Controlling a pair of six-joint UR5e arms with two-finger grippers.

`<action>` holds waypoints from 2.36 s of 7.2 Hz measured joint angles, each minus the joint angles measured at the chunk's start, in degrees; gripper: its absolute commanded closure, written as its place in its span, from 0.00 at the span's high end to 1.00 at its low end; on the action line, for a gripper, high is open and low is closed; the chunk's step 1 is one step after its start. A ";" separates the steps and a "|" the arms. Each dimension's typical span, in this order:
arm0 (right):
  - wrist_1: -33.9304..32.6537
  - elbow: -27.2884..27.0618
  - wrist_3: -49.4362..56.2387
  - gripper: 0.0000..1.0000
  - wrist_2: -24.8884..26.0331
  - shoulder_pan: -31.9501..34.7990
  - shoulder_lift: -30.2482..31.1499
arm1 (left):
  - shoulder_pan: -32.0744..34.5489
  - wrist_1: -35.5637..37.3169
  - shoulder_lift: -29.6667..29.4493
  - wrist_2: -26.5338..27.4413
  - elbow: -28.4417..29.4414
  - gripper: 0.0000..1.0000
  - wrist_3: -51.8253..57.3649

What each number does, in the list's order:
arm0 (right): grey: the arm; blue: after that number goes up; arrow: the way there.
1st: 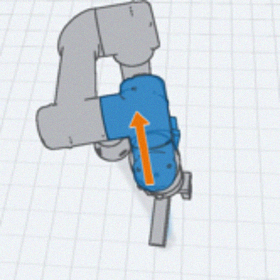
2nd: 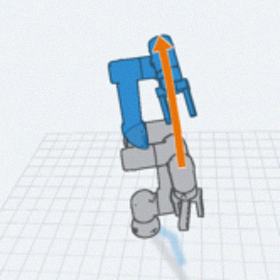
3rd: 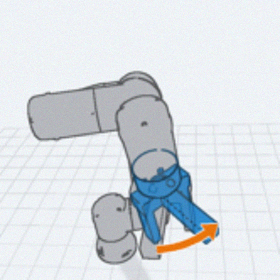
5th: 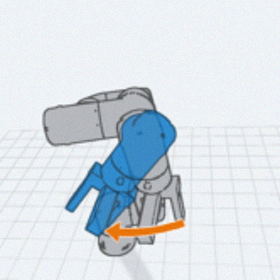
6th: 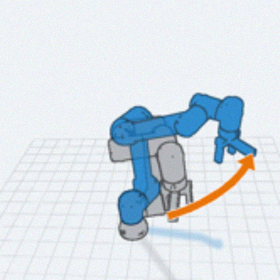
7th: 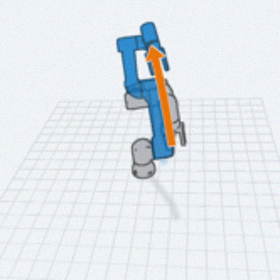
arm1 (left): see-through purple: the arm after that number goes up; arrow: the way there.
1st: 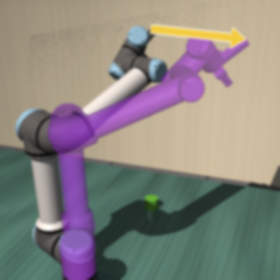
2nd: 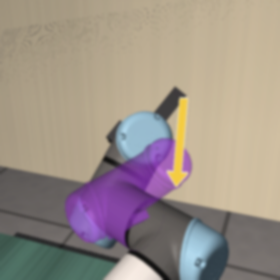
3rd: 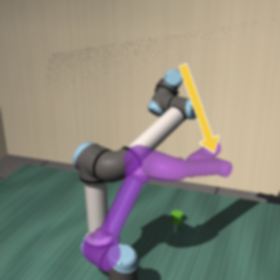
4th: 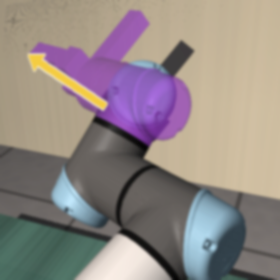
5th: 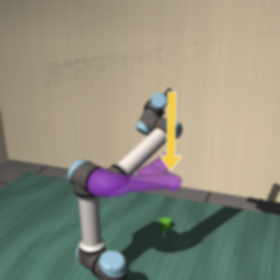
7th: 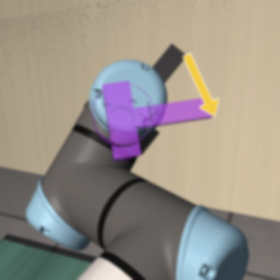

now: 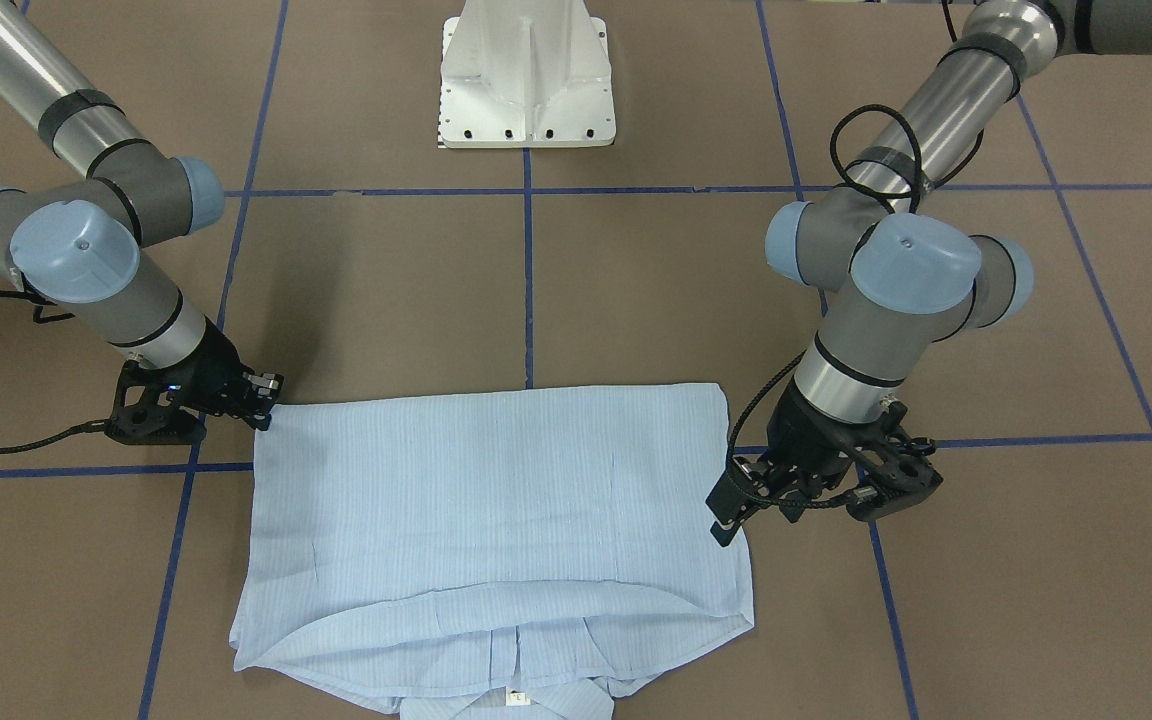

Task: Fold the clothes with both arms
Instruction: 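Lower the right gripper to the folded shirt's side edge and grasp it, then drag the shirt edge toward the robot with the right gripper, rotating the bundle, then move the left gripper to the shirt's far corner while the right gripper holds still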

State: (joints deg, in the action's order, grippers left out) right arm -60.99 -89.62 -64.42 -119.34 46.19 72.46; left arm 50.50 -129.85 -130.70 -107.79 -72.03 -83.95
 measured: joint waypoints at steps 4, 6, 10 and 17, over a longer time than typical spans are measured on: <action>0.27 -24.83 -0.54 0.00 -3.43 -7.62 22.25 | 0.04 0.25 1.55 0.05 -2.97 1.00 -0.15; 0.40 -31.41 -2.02 0.00 -5.76 -16.70 26.47 | 0.04 0.29 4.32 0.11 -6.21 1.00 -0.14; 0.48 -35.24 -4.73 1.00 -6.00 -26.70 25.69 | -1.09 0.32 5.51 -0.07 -10.06 1.00 -0.09; 0.52 -33.54 -4.62 1.00 -2.24 -8.45 14.47 | -19.41 12.39 5.03 5.00 -16.24 0.94 -12.30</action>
State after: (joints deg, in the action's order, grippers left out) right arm -60.47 -123.16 -69.05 -121.58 37.74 86.93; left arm 31.09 -117.46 -125.67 -102.79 -88.26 -96.26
